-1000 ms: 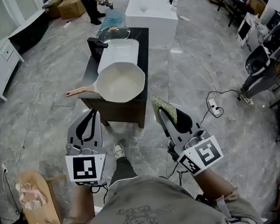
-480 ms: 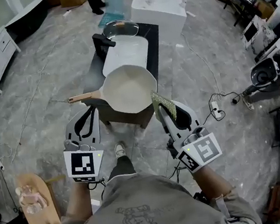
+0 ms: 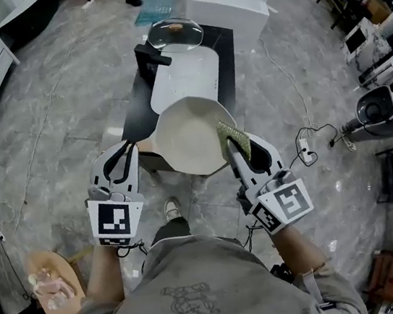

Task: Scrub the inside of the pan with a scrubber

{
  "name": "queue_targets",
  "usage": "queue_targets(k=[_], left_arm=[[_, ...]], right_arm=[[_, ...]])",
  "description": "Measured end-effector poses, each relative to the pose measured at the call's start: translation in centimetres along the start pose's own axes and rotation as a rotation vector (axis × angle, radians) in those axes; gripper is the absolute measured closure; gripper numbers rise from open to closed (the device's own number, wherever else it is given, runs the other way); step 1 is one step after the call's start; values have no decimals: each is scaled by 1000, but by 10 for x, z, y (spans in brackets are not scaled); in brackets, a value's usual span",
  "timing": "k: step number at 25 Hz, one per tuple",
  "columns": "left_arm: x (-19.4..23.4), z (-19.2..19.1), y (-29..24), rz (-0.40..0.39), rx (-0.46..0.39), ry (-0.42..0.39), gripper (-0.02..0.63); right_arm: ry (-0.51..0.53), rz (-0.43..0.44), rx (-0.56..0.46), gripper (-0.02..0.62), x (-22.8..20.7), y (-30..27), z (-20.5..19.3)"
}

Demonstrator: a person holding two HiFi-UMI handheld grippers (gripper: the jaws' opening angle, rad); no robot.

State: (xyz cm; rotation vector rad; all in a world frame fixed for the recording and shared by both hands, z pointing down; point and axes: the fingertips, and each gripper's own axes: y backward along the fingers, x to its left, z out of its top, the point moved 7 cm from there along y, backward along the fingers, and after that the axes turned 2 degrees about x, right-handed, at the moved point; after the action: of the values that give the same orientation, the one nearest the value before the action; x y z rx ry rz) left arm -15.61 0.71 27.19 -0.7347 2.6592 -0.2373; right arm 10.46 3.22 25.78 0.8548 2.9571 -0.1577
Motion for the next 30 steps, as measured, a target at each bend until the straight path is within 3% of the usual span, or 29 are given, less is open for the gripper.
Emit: queue_targets(k=[9,13,15,21,25,30], left_arm=[[51,-27,-44,-107,75,-54,574],[61,-37,-61,-244,68,-71,431],[62,-40,-67,-308,67,-83,399],[58,-69,-90,-415,213,-313,364],[49,-91,-106,-521,282,-342,362],[41,-112,-122,-553,356,-339,360]], right_arm=[[1,-60,27,517,-16,-66,1],[10,-77,47,517,-19,-93,-3],[14,-85,62,517,-21,-103,-6],[20,-122,132,517,-33,-123,-21],[28,-143,170,517,-48,-132,-34],[15,-146,225,517,-67,-140,-56]])
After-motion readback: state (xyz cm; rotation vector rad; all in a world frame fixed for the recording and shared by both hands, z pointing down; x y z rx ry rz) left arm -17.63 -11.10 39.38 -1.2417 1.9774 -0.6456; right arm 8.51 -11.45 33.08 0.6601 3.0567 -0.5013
